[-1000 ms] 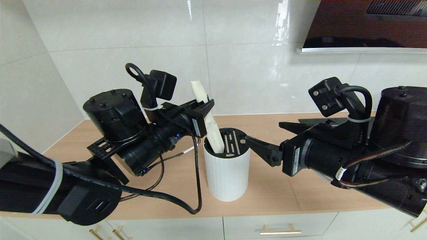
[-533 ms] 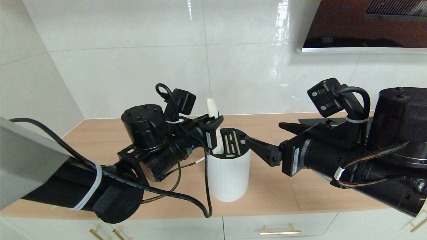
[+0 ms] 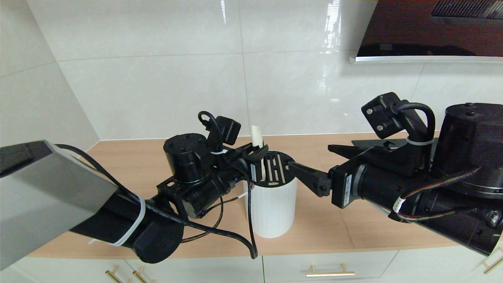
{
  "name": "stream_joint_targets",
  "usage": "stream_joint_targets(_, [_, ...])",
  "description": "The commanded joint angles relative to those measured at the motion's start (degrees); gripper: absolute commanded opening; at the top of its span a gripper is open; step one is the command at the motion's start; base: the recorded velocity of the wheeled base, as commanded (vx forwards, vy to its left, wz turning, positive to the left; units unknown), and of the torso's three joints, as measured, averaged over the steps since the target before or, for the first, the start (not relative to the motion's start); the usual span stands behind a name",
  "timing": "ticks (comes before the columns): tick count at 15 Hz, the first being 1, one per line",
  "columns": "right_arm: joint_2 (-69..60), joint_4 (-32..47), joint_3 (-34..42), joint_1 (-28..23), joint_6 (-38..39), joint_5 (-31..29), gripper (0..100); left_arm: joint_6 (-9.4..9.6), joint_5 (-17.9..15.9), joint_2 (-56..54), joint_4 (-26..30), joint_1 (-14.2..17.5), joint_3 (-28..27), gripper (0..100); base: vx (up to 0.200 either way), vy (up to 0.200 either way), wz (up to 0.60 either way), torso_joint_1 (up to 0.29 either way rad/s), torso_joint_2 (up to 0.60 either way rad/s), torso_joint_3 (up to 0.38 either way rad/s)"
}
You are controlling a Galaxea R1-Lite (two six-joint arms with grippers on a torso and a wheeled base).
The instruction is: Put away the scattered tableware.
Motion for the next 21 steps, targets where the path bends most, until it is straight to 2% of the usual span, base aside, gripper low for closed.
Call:
stream_joint_targets(1, [0.1,0.0,0.0,0.0,0.0,0.0,100,-0.01,0.0,0.4,0.1,-0.2,0.0,100,0.0,0.0,0.0,0.0,0.0,0.0])
stream_joint_targets(3, [0.1,0.0,0.0,0.0,0.0,0.0,100,-0.1,0.2,0.3,0.0,-0.2,0.0,100,0.0,0.0,0.0,0.0,0.0,0.0])
stream_joint_targets(5, [0.1,0.0,0.0,0.0,0.0,0.0,100,-1.07,0.3,-0.2,-0.1,-0.2,0.0,100,0.0,0.0,0.0,0.0,0.0,0.0])
stream_joint_targets(9, [0.1,0.0,0.0,0.0,0.0,0.0,100,-1.07,0.3,-0.6,-0.2,-0.3,0.0,100,0.0,0.0,0.0,0.0,0.0,0.0])
stream_joint_targets(11, [-0.1,0.0,0.0,0.0,0.0,0.0,100,-1.24,0.9,-3.7,-3.3,-0.8,0.5,100,0.0,0.0,0.0,0.0,0.0,0.0])
stream_joint_targets(16, [-1.3,0.0,0.4,-1.5,0.0,-0.1,100,-1.24,1.4,-16.9,-3.8,-1.0,2.7,100,0.0,0.0,0.0,0.0,0.0,0.0])
stream_joint_targets(17, [-3.2,0.0,1.2,-3.8,-0.5,-0.3,100,-1.07,1.5,-22.5,-3.8,-1.0,3.4,100,0.0,0.0,0.0,0.0,0.0,0.0])
stream_joint_targets(19, [-9.3,0.1,3.0,-5.9,-1.7,-1.8,100,-1.07,1.5,-30.8,-3.6,-0.9,7.2,100,0.0,0.0,0.0,0.0,0.0,0.0])
stream_joint_targets(21, [-20.0,0.5,8.9,-9.3,-1.8,-3.2,100,-1.16,1.7,-41.4,-1.2,-0.9,13.6,100,0.0,0.0,0.0,0.0,0.0,0.0])
